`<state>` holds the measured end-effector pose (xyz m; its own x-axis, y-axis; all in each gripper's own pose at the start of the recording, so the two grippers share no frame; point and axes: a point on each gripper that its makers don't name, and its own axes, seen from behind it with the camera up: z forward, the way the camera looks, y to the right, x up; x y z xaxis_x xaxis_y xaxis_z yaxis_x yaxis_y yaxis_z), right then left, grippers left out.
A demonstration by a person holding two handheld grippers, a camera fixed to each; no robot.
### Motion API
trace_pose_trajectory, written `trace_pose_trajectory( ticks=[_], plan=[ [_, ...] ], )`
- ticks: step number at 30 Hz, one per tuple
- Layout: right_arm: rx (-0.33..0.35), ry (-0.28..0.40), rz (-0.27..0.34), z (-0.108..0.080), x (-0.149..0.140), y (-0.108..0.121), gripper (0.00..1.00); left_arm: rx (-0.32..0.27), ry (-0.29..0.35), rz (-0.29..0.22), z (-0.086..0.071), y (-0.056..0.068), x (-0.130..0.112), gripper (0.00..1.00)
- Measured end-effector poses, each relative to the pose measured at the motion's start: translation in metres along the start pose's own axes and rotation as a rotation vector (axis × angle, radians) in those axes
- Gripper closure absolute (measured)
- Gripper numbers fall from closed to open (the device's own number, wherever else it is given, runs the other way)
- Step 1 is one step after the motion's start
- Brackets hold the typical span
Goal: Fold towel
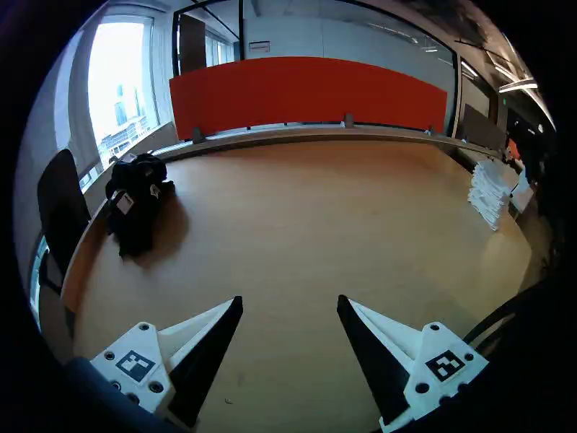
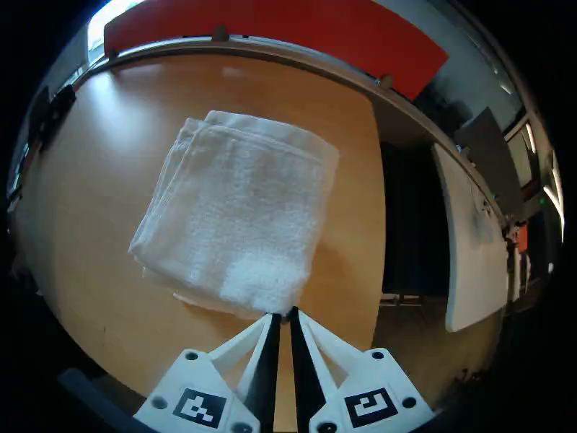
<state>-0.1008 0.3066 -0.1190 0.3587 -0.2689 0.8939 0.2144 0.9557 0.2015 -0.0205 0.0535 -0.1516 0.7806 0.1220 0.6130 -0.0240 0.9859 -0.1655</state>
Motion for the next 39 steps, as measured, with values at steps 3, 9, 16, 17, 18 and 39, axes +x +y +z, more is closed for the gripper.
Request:
trace_pose_trajectory(
  ticks=[3,9,16,17,18,39],
  plan=[
    [-0.004,0.007,-0.001,-0.002,-0.002,-0.001,0.76,-0.001,0.0,0.0,0.001,0.0,0.0,0.03],
    [-0.012,0.032,0.007,-0.007,-0.002,-0.001,0.38,-0.005,0.0,0.002,0.001,0.0,0.0,0.03],
    [0.018,0.082,0.03,-0.014,0.01,-0.009,0.0,-0.011,0.003,0.005,0.003,0.002,0.002,0.03],
    [0.023,0.09,0.036,-0.015,0.013,-0.01,0.0,-0.012,0.003,0.006,0.004,0.003,0.002,0.02],
    [0.025,0.094,0.041,-0.015,0.015,-0.011,0.0,-0.013,0.003,0.006,0.004,0.003,0.002,0.02],
    [0.064,0.156,0.039,-0.012,0.066,-0.02,0.0,0.006,0.007,-0.005,-0.002,0.001,-0.001,0.02]
  ],
)
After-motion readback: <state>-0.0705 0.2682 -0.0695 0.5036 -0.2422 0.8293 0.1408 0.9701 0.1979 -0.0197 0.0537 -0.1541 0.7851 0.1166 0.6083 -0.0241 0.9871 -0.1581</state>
